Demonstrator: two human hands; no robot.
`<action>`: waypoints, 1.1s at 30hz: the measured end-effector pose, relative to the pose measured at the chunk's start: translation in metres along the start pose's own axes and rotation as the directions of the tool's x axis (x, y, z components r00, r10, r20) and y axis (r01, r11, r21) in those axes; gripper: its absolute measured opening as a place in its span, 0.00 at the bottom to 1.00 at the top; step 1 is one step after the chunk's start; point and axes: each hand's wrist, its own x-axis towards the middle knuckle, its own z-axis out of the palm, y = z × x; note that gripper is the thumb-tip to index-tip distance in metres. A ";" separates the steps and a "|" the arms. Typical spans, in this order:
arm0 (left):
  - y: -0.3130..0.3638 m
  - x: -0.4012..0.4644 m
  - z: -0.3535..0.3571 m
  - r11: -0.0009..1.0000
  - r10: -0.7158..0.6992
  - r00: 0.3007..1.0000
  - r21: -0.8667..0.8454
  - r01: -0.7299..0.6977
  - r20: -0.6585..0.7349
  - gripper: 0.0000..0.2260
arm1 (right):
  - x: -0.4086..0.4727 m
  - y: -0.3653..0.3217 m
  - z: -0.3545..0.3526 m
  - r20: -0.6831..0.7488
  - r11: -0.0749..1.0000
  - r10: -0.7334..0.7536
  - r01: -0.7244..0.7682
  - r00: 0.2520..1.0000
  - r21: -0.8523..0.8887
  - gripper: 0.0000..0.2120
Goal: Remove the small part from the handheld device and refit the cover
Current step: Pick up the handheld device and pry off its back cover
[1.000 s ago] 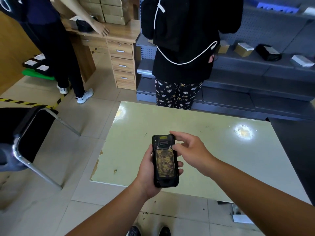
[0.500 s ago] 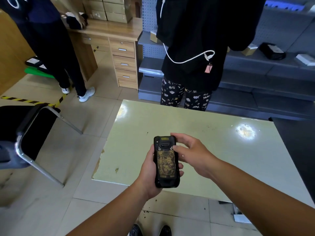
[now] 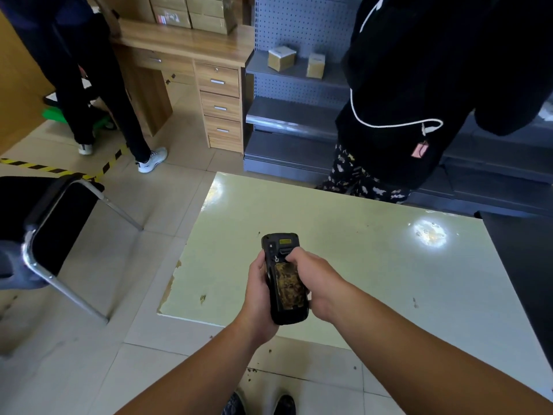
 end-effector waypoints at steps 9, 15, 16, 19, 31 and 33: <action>-0.005 0.015 -0.016 0.995 -0.018 1.000 0.093 0.019 -0.015 0.28 | 0.008 -0.004 0.005 -0.029 0.993 0.111 -0.110 0.993 0.048 0.09; -0.007 0.026 -0.014 0.994 -0.046 0.998 0.097 0.050 -0.038 0.29 | 0.016 -0.009 0.001 -0.019 0.980 0.159 -0.156 0.987 0.122 0.08; -0.008 0.028 -0.013 0.994 -0.059 0.998 0.091 0.062 -0.034 0.29 | 0.018 -0.010 0.001 -0.029 0.978 0.163 -0.158 0.986 0.136 0.08; -0.011 0.032 -0.011 0.992 -0.083 0.997 0.090 0.083 -0.011 0.29 | 0.023 -0.010 -0.001 -0.054 0.971 0.192 -0.182 0.980 0.158 0.09; -0.018 0.041 -0.019 0.991 -0.086 0.996 0.099 0.085 0.005 0.30 | 0.022 -0.008 -0.004 -0.189 0.994 0.011 0.009 0.982 0.105 0.10; -0.020 0.042 -0.019 0.992 -0.096 0.995 0.085 0.095 0.001 0.31 | 0.025 -0.006 0.000 -0.287 0.992 -0.070 0.096 0.955 0.079 0.11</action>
